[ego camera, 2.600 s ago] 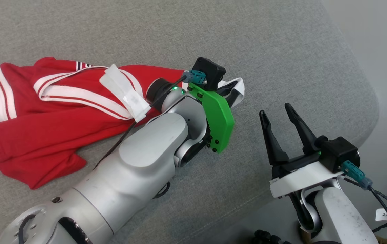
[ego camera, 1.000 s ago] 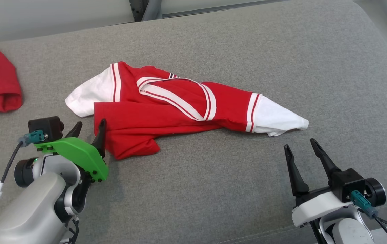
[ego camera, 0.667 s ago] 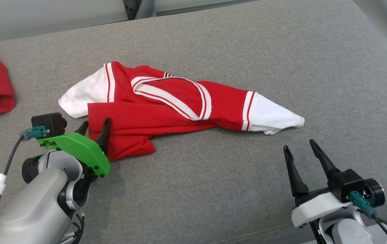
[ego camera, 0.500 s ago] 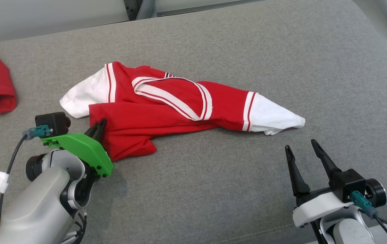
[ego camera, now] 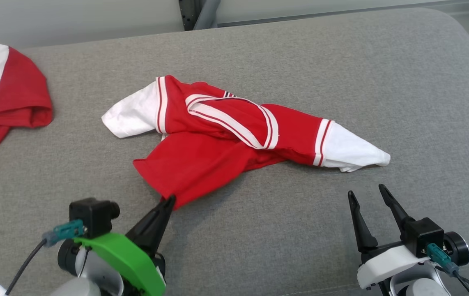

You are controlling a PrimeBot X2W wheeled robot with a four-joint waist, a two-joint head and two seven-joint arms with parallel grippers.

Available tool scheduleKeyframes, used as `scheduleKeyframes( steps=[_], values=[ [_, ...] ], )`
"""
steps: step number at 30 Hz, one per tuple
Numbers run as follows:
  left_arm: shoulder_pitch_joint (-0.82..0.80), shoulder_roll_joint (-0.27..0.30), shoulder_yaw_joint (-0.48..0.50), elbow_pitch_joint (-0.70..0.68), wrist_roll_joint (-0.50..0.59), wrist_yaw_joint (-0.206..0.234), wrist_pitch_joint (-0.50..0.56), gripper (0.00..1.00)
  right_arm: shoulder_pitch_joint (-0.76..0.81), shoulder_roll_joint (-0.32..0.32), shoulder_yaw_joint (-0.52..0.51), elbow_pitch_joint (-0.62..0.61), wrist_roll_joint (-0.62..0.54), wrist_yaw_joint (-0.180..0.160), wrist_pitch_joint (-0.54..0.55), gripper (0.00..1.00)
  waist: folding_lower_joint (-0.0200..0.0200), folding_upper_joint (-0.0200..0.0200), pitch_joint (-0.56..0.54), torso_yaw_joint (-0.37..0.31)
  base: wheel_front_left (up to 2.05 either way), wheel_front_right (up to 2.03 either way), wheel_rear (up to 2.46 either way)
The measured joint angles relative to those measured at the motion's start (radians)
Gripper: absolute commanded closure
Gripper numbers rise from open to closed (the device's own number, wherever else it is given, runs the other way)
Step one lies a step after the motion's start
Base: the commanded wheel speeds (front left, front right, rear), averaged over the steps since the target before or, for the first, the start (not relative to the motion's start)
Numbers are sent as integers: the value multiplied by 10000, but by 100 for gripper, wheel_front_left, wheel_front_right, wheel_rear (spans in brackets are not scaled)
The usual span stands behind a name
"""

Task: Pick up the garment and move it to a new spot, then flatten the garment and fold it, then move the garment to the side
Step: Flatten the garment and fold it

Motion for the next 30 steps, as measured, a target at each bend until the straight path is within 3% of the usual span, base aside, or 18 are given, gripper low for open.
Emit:
scheduleKeyframes(
  steps=[5,10,15,19,23,24,27,30],
  values=[
    [1527,1060,203,-2746,-784,671,54,100,-2,2,-27,-36,12,0,0,0,0,0,-12,487,0,0,0],
    [2711,1317,159,-2266,-1835,527,15,100,-27,4,19,-29,-8,0,0,0,0,0,82,819,0,0,0],
    [2484,451,-128,-33,-2230,-230,382,100,-19,2,136,151,-173,0,0,0,0,0,81,1128,0,0,0],
    [1723,-324,-224,1676,-2011,-491,485,100,-56,0,196,182,-198,0,0,0,0,0,-32,1234,0,0,0],
    [1406,-631,-443,2761,-1540,-500,299,100,-65,2,291,178,-265,0,0,0,0,0,-143,1215,0,0,0],
    [1325,-671,-462,3074,-1327,-470,163,84,-64,4,320,157,-311,0,0,0,0,0,-178,1190,0,0,0],
    [1318,-1003,-430,3568,-1243,-514,-238,4,-58,0,324,-69,-410,0,0,0,0,0,-290,1101,0,0,0],
    [1457,-1141,-447,3804,-1193,-556,-602,0,23,0,326,-372,-585,0,0,0,0,0,-437,1014,0,0,0]
  ],
)
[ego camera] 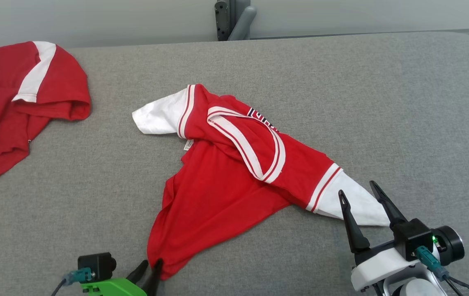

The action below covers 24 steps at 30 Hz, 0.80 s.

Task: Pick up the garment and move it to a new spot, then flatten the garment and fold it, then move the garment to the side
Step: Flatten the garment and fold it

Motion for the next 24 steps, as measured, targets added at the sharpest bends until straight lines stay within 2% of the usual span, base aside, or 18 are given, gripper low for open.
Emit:
scheduleKeyframes(
  steps=[6,11,14,18,24],
  values=[
    [472,-203,-25,-69,391,650,-740,0,245,0,-4,-660,-575,0,0,0,0,0,-341,-85,0,0,0],
    [701,-387,311,-127,1534,1505,-1254,0,655,-236,-138,-1085,-826,0,0,0,0,0,-653,-44,0,0,0],
    [964,-679,794,-159,2700,1701,-1287,0,952,-219,-493,-1361,-825,0,0,0,0,0,-890,8,0,0,0],
    [1581,-1256,1998,-230,4357,1655,-1306,0,1305,-178,-849,-1649,-794,0,0,0,0,0,-1208,90,0,0,0],
    [2756,-2180,4019,-357,6531,834,-1308,0,1562,-171,-1313,-1354,-851,0,0,0,0,0,-1542,94,0,0,0]
  ],
)
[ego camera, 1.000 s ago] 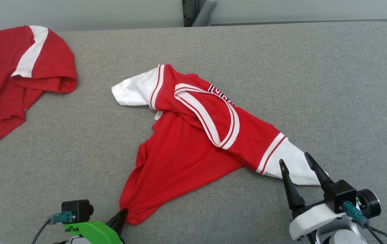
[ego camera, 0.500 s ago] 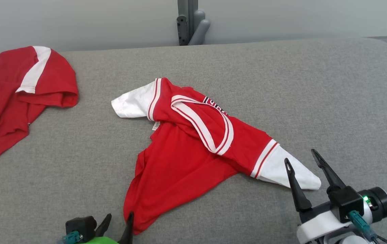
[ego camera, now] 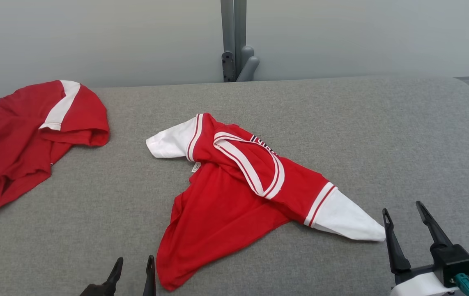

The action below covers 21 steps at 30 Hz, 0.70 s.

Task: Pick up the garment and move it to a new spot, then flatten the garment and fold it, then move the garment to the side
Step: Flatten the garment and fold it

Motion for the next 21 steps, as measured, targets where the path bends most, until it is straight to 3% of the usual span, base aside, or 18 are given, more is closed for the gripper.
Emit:
scheduleKeyframes(
  steps=[9,16,21],
  values=[
    [1283,-1273,2435,73,2017,-1499,-13,0,395,6,-700,677,-263,0,0,0,0,0,-216,27,0,0,0],
    [1428,-1994,3300,410,2932,-2351,-15,0,350,-54,-516,794,-345,0,0,0,0,0,-177,87,0,0,0],
    [1427,-2290,3731,416,3463,-2721,-13,0,171,-247,-196,941,-351,0,0,0,0,0,-188,114,0,0,0]
  ],
)
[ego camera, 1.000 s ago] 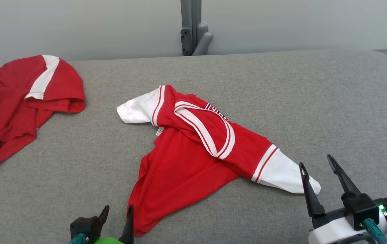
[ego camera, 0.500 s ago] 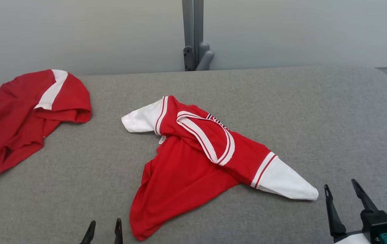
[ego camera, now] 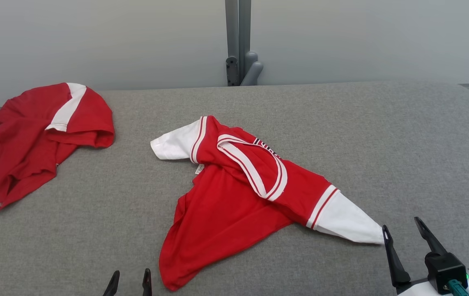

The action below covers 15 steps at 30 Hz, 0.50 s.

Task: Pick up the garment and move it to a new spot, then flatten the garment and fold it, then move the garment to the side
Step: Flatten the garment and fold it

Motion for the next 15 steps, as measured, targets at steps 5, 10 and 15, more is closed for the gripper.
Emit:
scheduleKeyframes(
  steps=[5,10,15],
  values=[
    [1,-192,286,-100,428,-288,-2,0,-196,-35,142,44,2,0,0,0,0,0,29,18,0,0,0],
    [21,-318,520,-349,698,-414,-2,0,-213,-29,161,84,23,0,0,0,0,0,5,4,0,0,0],
    [108,-380,623,-403,792,-560,-2,0,-203,21,387,825,46,0,0,0,0,0,-17,-2,0,0,0]
  ],
)
